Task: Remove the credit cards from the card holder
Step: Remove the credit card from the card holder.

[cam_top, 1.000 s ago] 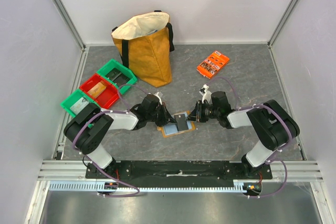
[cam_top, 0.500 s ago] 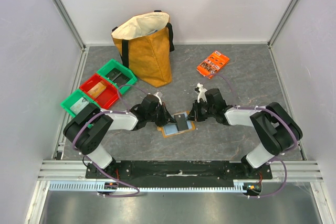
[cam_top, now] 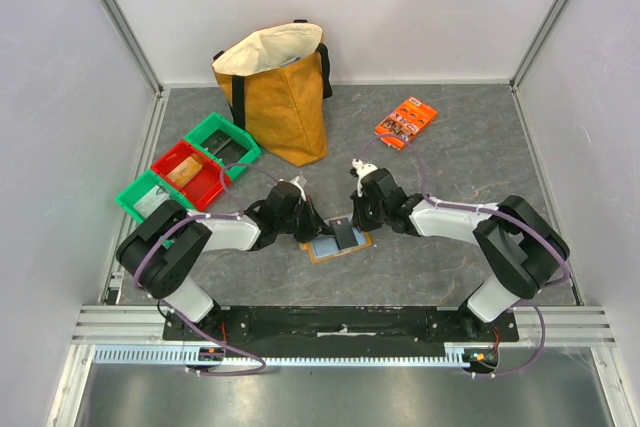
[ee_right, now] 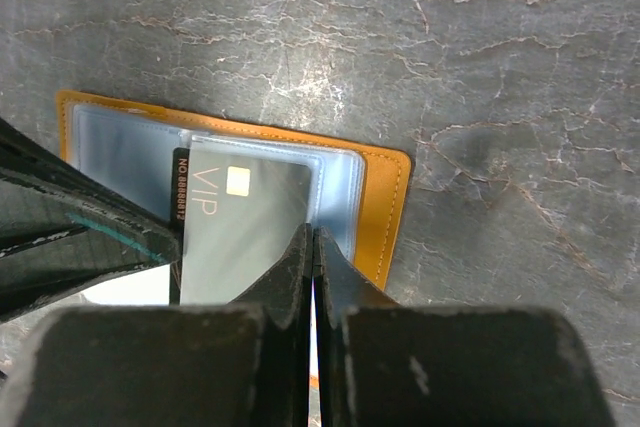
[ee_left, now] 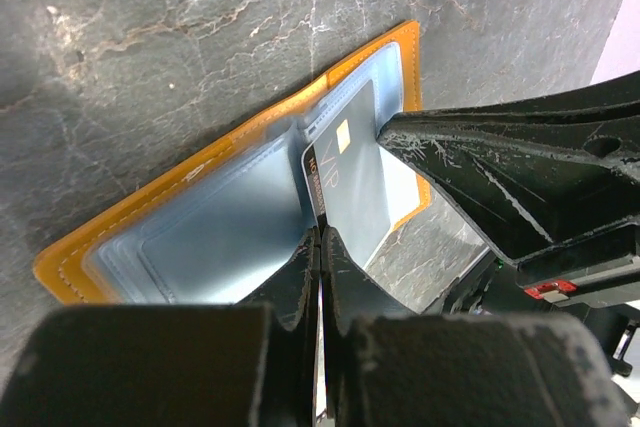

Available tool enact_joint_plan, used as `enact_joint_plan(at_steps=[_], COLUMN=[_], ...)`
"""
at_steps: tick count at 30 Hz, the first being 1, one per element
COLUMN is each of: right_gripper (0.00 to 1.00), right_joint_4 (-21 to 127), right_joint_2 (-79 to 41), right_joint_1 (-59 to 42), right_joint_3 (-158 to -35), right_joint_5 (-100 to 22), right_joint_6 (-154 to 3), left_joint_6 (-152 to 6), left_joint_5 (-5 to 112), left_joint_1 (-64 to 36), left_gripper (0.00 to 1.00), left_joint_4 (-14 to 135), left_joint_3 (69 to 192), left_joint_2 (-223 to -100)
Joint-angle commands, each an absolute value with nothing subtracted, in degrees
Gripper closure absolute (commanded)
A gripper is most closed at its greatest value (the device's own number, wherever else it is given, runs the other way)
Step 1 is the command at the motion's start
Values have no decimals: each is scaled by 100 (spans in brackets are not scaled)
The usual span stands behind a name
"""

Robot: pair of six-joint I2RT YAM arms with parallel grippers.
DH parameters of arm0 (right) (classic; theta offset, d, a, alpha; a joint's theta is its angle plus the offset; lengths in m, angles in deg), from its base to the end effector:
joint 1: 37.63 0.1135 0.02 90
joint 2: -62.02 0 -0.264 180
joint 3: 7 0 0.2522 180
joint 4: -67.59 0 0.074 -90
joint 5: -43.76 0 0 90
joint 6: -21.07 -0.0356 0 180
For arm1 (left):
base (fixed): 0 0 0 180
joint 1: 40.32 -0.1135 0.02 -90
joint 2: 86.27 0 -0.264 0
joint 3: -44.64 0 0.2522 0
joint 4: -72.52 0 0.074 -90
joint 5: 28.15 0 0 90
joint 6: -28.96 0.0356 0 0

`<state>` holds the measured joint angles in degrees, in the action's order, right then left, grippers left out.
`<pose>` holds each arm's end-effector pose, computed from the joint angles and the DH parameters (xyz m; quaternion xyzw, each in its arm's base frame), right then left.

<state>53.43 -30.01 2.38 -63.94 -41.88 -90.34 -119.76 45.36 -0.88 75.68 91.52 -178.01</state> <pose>0.2335 0.1996 0.1494 -0.1645 0.9223 0.2083 0.2809 0.2156 -0.1905 0.1275 -0.0934 0.9001 -0.3917 0.1663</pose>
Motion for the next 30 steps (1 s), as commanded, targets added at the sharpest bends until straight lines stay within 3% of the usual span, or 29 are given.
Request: enact_joint_plan(at_steps=[1,10,20,26,30], right_gripper=[100,100,98,84,68], right_joint_4=[4135,4038,4293,4328,4381], right_joint_2=[-3378,-3537,-2729,-2474,-2517], right_joint_1=[262,262,262,350,490], right_joint_3=[-6251,-6312,-6444,-6663,-6778], right_joint_5=[-4949,-5029,-4642,-4247,-4281], right_joint_6=[-8967,-9046,-8853,-8783,-8747], left_joint_6=[-12239,-12275,-11861,-11712,-11703], left_joint_5=[4629,4664,4735,4814,4805], left_joint_1=[-129,-156,-147,-147,-129], left_gripper=[98,98,98,98,98], left_joint_4=[7686,7546,7019,6842,6842], left_joint_3=[8951,8898,9136,9241,9276], left_joint_2=[-17548,-17451,-17451,-17372,-17416])
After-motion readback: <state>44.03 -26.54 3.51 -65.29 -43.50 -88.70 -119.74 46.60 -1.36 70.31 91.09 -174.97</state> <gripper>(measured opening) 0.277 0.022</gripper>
